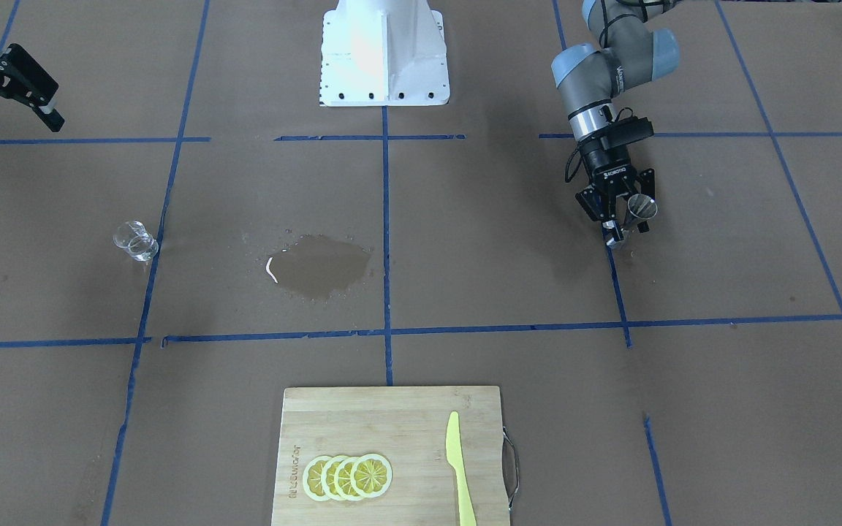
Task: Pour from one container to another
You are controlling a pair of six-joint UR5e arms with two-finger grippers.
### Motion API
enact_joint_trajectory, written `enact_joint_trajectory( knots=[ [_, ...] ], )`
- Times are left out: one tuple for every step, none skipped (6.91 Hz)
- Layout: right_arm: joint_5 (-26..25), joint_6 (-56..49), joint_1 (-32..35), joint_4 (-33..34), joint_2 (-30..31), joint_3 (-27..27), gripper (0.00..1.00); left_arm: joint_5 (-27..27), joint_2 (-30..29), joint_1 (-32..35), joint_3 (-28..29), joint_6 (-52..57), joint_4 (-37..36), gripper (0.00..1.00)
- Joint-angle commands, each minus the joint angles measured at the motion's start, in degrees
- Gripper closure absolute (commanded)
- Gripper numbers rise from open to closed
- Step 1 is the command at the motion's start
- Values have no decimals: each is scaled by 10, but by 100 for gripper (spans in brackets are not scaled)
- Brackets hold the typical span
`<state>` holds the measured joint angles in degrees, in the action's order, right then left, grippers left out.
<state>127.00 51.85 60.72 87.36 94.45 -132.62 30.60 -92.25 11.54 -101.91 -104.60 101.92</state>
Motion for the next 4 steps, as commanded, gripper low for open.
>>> enact_joint_trajectory(
  knots=[
    [0,0,0,0,0,-1,0,0,0,0,3,0,0,55],
    [0,0,0,0,0,-1,0,0,0,0,0,0,0,74],
    [0,0,0,0,-1,-1,0,0,-1,1,-7,-2,3,100],
    [-1,0,0,-1,-1,-1,0,0,-1,3,-20,-3,6,100]
  ],
)
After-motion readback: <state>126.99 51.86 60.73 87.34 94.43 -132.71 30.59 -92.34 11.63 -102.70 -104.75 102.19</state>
